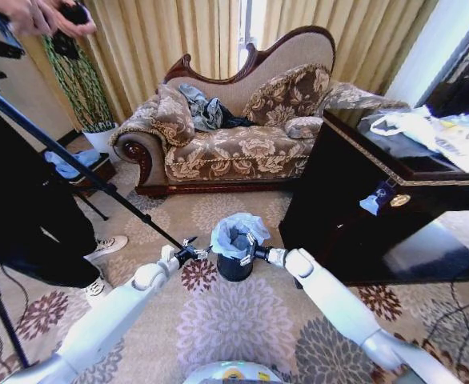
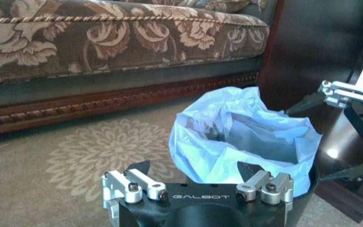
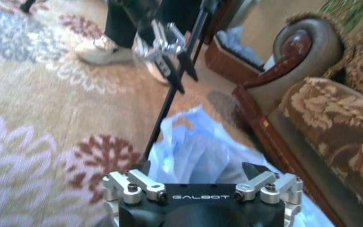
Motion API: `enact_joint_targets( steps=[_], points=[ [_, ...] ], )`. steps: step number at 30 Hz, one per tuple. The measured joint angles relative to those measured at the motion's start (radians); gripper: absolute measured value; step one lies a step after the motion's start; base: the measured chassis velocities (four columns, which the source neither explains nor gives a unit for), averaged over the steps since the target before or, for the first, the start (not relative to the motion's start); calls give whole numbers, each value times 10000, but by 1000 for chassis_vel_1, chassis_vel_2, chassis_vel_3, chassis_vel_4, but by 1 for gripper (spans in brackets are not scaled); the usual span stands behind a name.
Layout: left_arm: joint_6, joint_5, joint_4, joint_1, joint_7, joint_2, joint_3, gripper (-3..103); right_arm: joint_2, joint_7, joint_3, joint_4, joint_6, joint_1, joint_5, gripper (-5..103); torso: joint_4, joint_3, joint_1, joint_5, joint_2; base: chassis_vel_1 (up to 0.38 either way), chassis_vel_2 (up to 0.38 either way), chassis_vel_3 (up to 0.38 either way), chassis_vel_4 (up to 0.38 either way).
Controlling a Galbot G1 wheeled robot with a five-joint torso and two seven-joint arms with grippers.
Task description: Place a garbage bag over the trash bin.
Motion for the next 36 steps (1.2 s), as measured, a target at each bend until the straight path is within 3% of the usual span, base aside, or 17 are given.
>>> enact_joint_targets(
  steps=[3, 6, 8, 9, 12, 19, 21, 25, 36],
  points=[
    [-27, -34, 40, -15, -14, -54, 0, 96, -25, -97, 20, -232, 66, 119, -234, 90, 1, 0, -1, -1, 0, 0, 0, 0, 0],
    [-35, -124, 69, -58, -30, -96, 16, 94, 4, -120, 54, -515, 278, 243, -549, 75, 2, 0, -1, -1, 0, 0, 0, 0, 0],
    [-39, -136, 86, -71, -32, -99, 20, 94, 1, -120, 54, -525, 288, 247, -567, 75, 1, 0, -1, 1, 0, 0, 0, 0, 0],
    [-67, -154, 131, -99, -33, -105, 31, 94, -8, -114, 58, -526, 303, 249, -613, 64, 2, 0, -1, 0, 0, 0, 0, 0, 0],
    [-85, -211, 150, -127, -34, -110, 36, 94, -11, -114, 76, -541, 337, 250, -700, 58, 2, 0, -1, -2, 0, 0, 0, 0, 0],
    [-116, -405, 171, -169, -42, -112, 28, 93, 109, -5, 147, -692, 538, 227, -1137, 26, 3, -1, -1, -1, 0, 0, 0, 0, 0],
    [-132, -414, 172, -165, -46, -112, 23, 93, 108, 29, 149, -694, 556, 218, -1178, 26, 2, -1, -1, -1, 0, 0, 0, 0, 0],
    [-204, -460, 180, -123, -70, -112, 19, 93, 85, 79, 256, -685, 594, 150, -1655, 4, 3, -1, -1, -1, 0, 0, 0, 0, 0],
    [-214, -550, 212, -173, -113, -135, 31, 93, -243, 20, 412, -188, 489, -144, -1781, 0, 3, -1, -1, -1, 0, 0, 0, 0, 0]
  ],
)
